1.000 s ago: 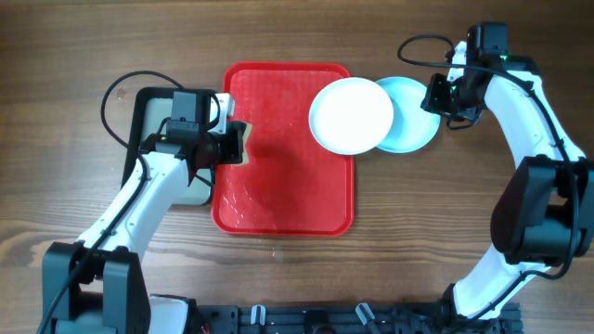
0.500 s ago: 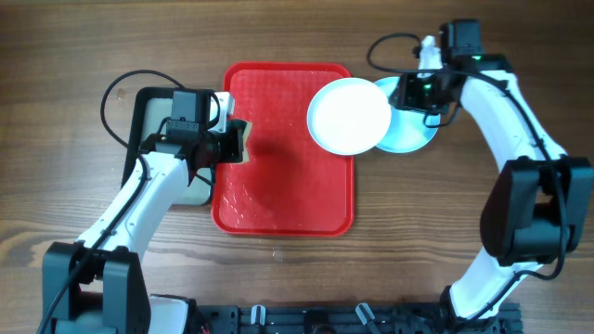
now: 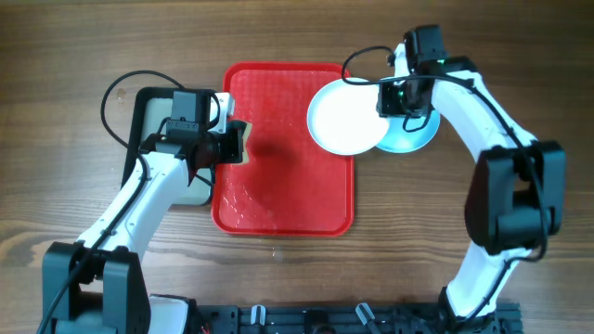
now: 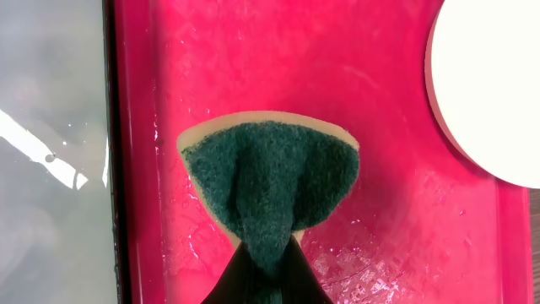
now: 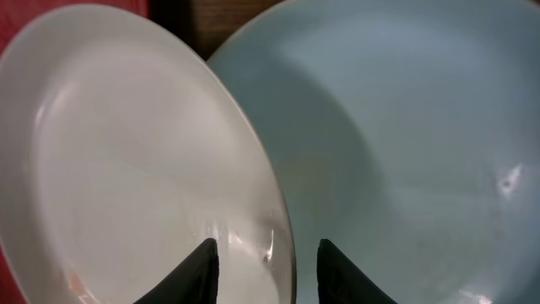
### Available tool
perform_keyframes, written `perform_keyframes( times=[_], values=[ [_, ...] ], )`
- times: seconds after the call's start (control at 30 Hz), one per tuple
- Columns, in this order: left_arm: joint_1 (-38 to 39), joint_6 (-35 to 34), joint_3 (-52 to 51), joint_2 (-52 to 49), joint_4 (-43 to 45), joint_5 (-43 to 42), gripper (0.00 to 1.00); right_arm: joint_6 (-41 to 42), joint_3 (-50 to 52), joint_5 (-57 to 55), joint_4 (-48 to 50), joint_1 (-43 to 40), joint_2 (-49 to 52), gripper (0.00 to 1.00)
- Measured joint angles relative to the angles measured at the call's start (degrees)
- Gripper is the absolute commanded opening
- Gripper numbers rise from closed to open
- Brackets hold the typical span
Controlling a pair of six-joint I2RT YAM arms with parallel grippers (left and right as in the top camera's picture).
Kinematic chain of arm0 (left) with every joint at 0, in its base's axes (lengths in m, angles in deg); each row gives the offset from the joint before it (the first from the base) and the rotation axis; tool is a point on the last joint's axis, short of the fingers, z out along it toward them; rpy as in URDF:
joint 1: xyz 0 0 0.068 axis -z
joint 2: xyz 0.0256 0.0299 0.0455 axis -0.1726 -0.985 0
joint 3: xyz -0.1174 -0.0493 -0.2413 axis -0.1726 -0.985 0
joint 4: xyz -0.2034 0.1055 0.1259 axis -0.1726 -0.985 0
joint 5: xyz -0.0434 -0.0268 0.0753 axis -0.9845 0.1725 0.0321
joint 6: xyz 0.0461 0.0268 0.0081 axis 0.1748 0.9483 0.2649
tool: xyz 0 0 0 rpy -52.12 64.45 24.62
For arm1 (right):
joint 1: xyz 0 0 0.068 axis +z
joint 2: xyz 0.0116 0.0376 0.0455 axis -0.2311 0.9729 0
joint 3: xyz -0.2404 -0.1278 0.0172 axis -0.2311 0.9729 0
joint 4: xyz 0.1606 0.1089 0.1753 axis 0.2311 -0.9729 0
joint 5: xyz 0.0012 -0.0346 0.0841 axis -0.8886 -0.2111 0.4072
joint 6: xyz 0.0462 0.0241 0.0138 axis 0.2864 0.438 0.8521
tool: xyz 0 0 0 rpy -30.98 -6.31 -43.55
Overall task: Clean dirty plates on tray and stack at the side
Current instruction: 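Lower the white plate onto the light-blue plates and release it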
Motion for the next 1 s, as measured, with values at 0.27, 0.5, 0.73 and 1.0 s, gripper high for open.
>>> perform_keyframes(
  times=[0.27,0.5,0.73,1.0],
  values=[
    [0.02,0.00,0.00,0.00,0.00,-0.11,0.04,-0.37,0.22,1.53,0.20,0.00,1.46,0.04],
    [0.02,0.00,0.00,0.00,-0.02,-0.15,0.04,-0.61,0.15,1.75,0.98,0.00,1.49,0.04],
    [0.02,0.00,0.00,0.00,-0.20,-0.28,0.04,-0.61,-1.07,1.95,0.76,-0.66,-0.81,0.04],
    [0.02,0.00,0.00,0.00,-0.26,-0.61,0.04,-0.61,-2.05,2.36,-2.45,-8.13,-4.44,0.04]
  ],
)
